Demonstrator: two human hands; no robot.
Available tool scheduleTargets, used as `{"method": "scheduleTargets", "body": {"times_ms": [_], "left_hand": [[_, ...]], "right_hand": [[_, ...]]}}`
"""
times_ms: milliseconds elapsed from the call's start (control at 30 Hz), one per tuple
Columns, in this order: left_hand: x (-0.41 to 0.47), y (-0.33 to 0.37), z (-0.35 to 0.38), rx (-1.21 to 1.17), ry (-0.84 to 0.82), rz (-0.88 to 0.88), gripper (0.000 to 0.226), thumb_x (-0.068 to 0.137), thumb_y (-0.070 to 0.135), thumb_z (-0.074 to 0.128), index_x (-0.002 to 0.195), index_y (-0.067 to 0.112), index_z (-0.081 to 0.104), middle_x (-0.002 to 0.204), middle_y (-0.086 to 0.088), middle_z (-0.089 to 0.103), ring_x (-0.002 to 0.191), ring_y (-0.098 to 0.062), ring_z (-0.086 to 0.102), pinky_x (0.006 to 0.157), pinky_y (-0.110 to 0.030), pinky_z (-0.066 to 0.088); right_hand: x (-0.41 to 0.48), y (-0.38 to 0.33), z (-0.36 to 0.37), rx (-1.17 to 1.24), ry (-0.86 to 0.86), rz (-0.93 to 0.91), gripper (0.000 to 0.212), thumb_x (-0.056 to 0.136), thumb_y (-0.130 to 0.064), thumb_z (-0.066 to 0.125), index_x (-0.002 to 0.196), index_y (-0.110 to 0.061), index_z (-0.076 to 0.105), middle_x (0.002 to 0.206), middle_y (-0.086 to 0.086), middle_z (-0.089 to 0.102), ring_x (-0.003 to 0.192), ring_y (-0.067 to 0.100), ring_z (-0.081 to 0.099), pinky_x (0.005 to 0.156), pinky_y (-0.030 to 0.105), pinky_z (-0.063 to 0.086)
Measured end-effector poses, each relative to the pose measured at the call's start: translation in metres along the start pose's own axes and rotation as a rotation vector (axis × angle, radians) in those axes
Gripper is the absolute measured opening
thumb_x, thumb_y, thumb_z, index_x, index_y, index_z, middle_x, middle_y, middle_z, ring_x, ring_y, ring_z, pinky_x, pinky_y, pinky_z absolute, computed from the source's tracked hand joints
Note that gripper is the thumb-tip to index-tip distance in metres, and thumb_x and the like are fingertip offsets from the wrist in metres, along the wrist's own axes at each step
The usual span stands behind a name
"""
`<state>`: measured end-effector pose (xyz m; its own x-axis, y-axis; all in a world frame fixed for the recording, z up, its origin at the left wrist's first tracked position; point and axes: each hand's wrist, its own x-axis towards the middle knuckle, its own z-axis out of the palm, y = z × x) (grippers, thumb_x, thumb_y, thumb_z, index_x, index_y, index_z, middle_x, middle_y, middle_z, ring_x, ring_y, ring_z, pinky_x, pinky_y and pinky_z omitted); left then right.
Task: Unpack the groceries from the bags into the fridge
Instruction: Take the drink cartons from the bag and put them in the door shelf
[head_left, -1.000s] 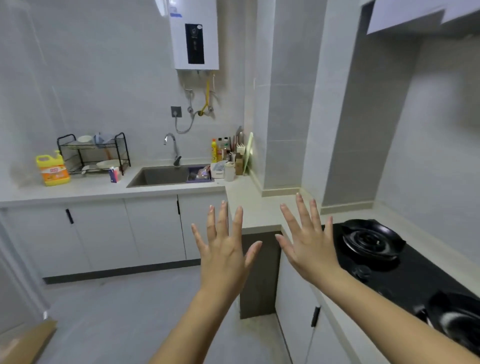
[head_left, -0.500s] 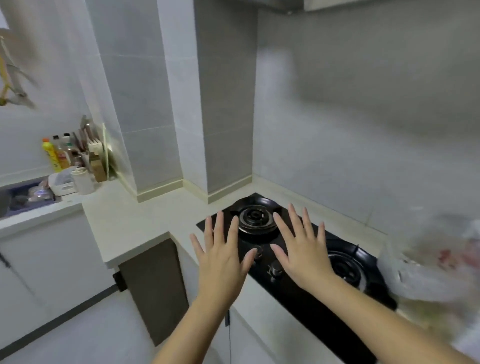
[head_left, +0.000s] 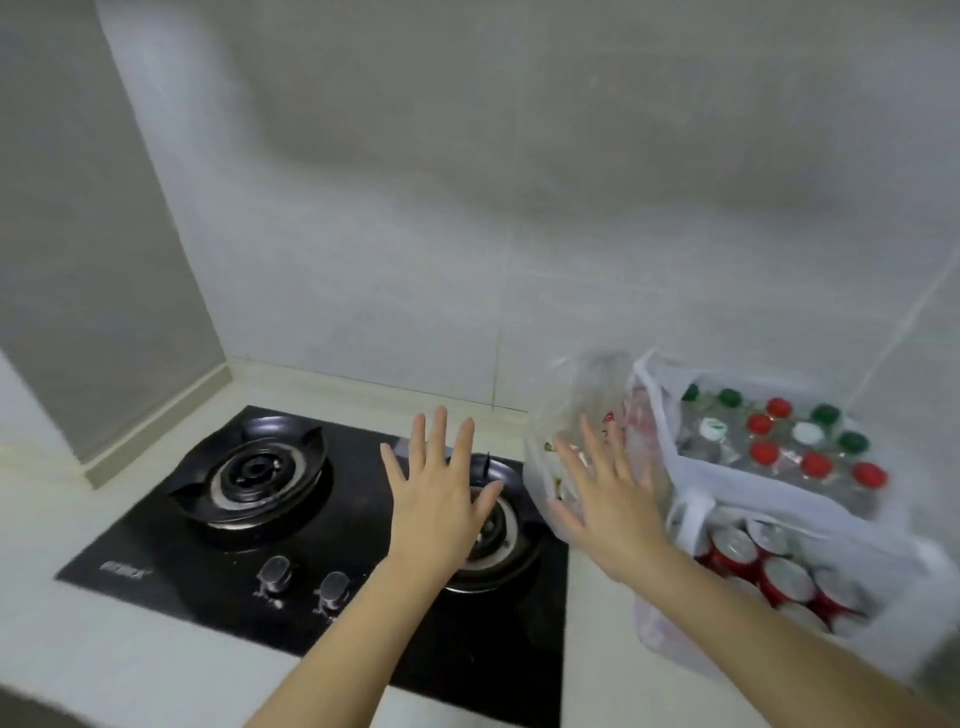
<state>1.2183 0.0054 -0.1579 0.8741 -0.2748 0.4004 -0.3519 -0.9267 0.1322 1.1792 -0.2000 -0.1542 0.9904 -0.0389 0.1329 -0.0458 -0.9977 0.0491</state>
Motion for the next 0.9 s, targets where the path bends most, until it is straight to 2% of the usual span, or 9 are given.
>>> {"method": "scheduleTargets", "body": {"times_ms": [100, 200, 333, 433, 533, 633, 733, 833, 900], "left_hand": [[0.029, 0.029, 0.02, -0.031, -0.013, 0.036, 0.072, 0.087, 0.061, 0.043, 0.143, 0.015, 0.043, 0.152, -0.017, 0.036, 0.14, -0.039, 0.034, 0.101, -0.068, 0.032], [0.064, 0.052, 0.035, -0.104, -0.052, 0.056, 0.078, 0.09, 0.056, 0.049, 0.152, 0.017, 0.025, 0.161, -0.016, 0.013, 0.146, -0.039, 0.017, 0.111, -0.061, 0.026], [0.122, 0.073, 0.054, -0.183, -0.138, 0.142, 0.095, 0.09, 0.052, 0.057, 0.154, 0.022, -0.005, 0.161, -0.013, -0.014, 0.149, -0.035, 0.004, 0.118, -0.047, 0.022], [0.169, 0.09, 0.075, -0.218, -0.211, 0.143, 0.11, 0.083, 0.051, 0.068, 0.152, 0.025, -0.014, 0.162, -0.01, -0.012, 0.149, -0.033, 0.007, 0.116, -0.047, 0.027], [0.209, 0.111, 0.096, -0.21, -0.305, 0.151, 0.115, 0.081, 0.044, 0.073, 0.152, 0.028, -0.016, 0.162, -0.01, -0.006, 0.146, -0.033, 0.016, 0.111, -0.05, 0.035], [0.236, 0.126, 0.119, -0.283, -0.438, 0.068, 0.115, 0.08, 0.036, 0.077, 0.152, 0.029, -0.012, 0.157, -0.012, 0.013, 0.132, -0.034, 0.04, 0.097, -0.047, 0.046], [0.251, 0.13, 0.139, -0.369, -0.474, -0.043, 0.089, 0.086, 0.018, 0.069, 0.149, 0.028, 0.007, 0.131, -0.013, 0.04, 0.089, -0.03, 0.059, 0.072, -0.04, 0.051], [0.26, 0.131, 0.154, -0.287, -0.499, -0.021, 0.036, 0.091, 0.003, 0.048, 0.125, 0.013, 0.049, 0.115, -0.013, 0.059, 0.095, -0.03, 0.061, 0.073, -0.035, 0.049], [0.266, 0.13, 0.161, -0.359, -0.536, -0.045, 0.022, 0.092, 0.003, 0.044, 0.107, 0.007, 0.061, 0.111, -0.014, 0.065, 0.097, -0.031, 0.062, 0.073, -0.033, 0.048]], "right_hand": [[0.007, 0.037, 0.015, 0.008, -0.039, -0.021, 0.085, 0.083, -0.078, 0.033, 0.151, -0.047, -0.007, 0.159, -0.003, -0.021, 0.147, 0.029, -0.019, 0.114, 0.065, 0.01], [0.014, 0.06, 0.024, -0.045, -0.198, -0.02, 0.105, 0.082, -0.073, 0.051, 0.141, -0.046, -0.032, 0.159, -0.002, -0.028, 0.147, 0.03, -0.02, 0.113, 0.064, 0.008], [0.026, 0.073, 0.035, -0.072, -0.279, -0.008, 0.106, 0.086, -0.037, 0.067, 0.151, -0.04, -0.017, 0.163, 0.006, 0.002, 0.145, 0.032, 0.022, 0.1, 0.045, 0.04], [0.037, 0.079, 0.042, -0.037, -0.329, 0.03, 0.074, 0.086, -0.01, 0.056, 0.149, -0.034, 0.026, 0.144, 0.004, 0.044, 0.123, 0.028, 0.05, 0.088, 0.037, 0.048], [0.049, 0.082, 0.046, 0.087, -0.315, 0.117, 0.037, 0.087, -0.001, 0.046, 0.117, -0.018, 0.059, 0.113, 0.004, 0.06, 0.102, 0.025, 0.059, 0.081, 0.034, 0.049], [0.058, 0.087, 0.052, 0.267, -0.249, 0.214, 0.014, 0.092, -0.007, 0.046, 0.088, -0.019, 0.053, 0.084, -0.004, 0.053, 0.087, 0.02, 0.056, 0.07, 0.027, 0.042], [0.064, 0.09, 0.055, 0.459, -0.182, 0.362, 0.016, 0.092, -0.006, 0.047, 0.084, -0.019, 0.05, 0.069, -0.009, 0.042, 0.071, 0.014, 0.047, 0.055, 0.015, 0.031], [0.068, 0.094, 0.06, 0.582, -0.145, 0.539, 0.009, 0.089, -0.002, 0.047, 0.085, -0.006, 0.055, 0.072, -0.001, 0.049, 0.066, 0.011, 0.046, 0.056, 0.018, 0.034], [0.071, 0.098, 0.063, 0.644, -0.124, 0.635, 0.011, 0.088, -0.001, 0.047, 0.088, 0.003, 0.057, 0.079, 0.01, 0.056, 0.07, 0.015, 0.048, 0.062, 0.025, 0.039]]}}
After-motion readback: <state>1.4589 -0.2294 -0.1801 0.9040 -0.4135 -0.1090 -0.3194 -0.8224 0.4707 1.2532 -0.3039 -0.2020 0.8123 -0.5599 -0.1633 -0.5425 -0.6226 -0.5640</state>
